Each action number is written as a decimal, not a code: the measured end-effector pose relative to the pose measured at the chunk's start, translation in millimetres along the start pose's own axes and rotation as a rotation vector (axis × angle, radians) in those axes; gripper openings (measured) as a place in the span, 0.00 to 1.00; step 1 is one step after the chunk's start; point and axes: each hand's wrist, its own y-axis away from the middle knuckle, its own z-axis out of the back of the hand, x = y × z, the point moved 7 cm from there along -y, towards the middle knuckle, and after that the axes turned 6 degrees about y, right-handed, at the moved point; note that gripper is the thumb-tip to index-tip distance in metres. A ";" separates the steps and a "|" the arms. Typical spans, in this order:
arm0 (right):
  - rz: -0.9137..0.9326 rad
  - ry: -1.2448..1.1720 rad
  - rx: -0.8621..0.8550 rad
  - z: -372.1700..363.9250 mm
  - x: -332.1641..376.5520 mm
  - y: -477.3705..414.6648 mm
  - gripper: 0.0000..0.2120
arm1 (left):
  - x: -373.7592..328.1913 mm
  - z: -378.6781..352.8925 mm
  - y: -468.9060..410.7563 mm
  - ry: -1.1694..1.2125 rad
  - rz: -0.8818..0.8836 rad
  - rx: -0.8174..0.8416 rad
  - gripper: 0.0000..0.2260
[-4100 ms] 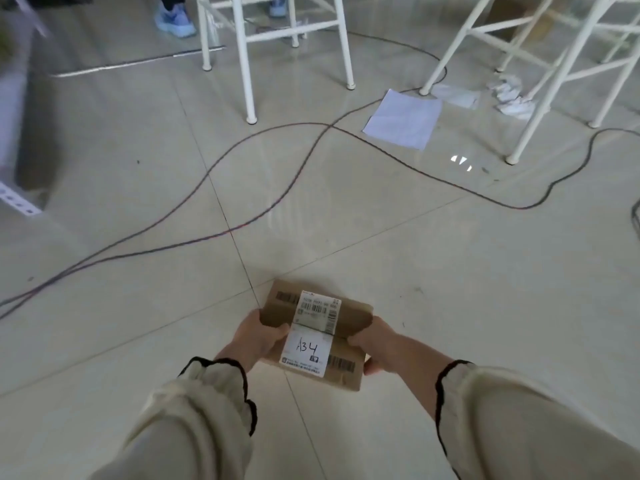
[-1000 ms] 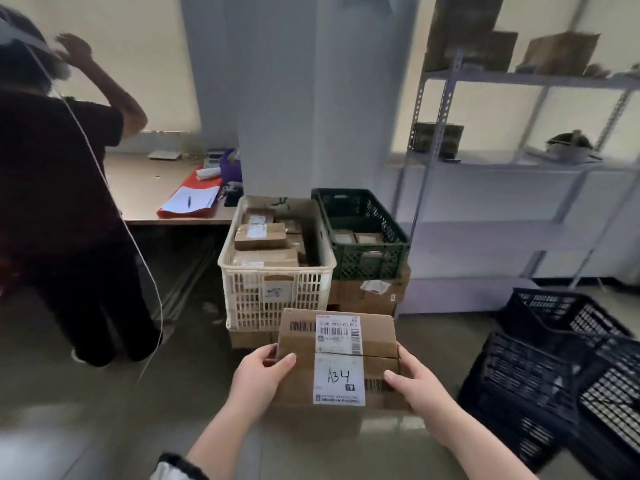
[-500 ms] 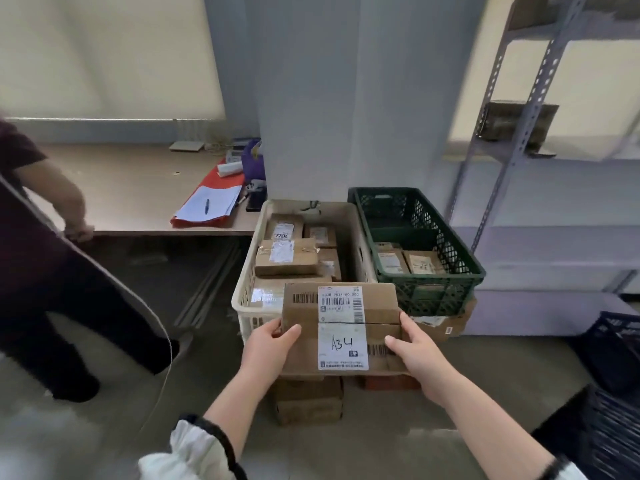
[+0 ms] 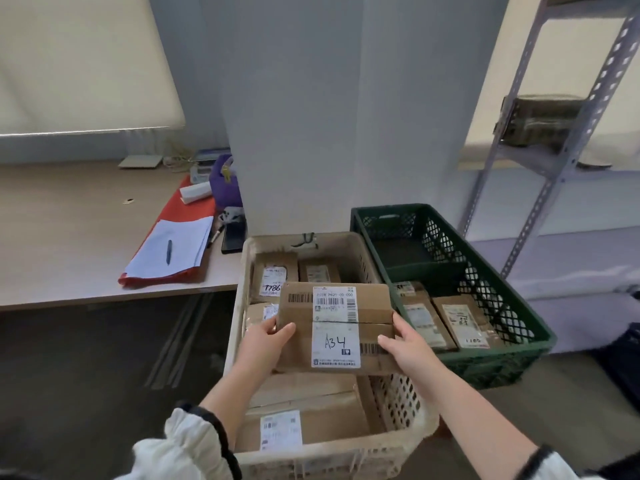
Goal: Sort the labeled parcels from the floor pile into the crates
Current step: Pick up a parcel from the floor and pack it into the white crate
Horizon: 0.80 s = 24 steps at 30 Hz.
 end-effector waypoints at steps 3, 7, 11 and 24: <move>-0.026 0.013 -0.028 -3.8 23.3 -59.2 0.24 | -21.0 0.0 -62.5 -0.051 0.000 0.004 0.16; -0.066 0.006 0.029 -21.3 56.2 -155.4 0.18 | -49.0 9.9 -147.6 -0.130 -0.025 -0.079 0.15; -0.091 0.086 0.099 -48.6 71.7 -243.5 0.14 | -39.7 26.6 -221.3 -0.282 0.082 -0.154 0.15; -0.271 0.234 0.300 -116.3 4.8 -337.0 0.15 | 19.2 36.7 -312.4 -0.662 0.213 -0.167 0.14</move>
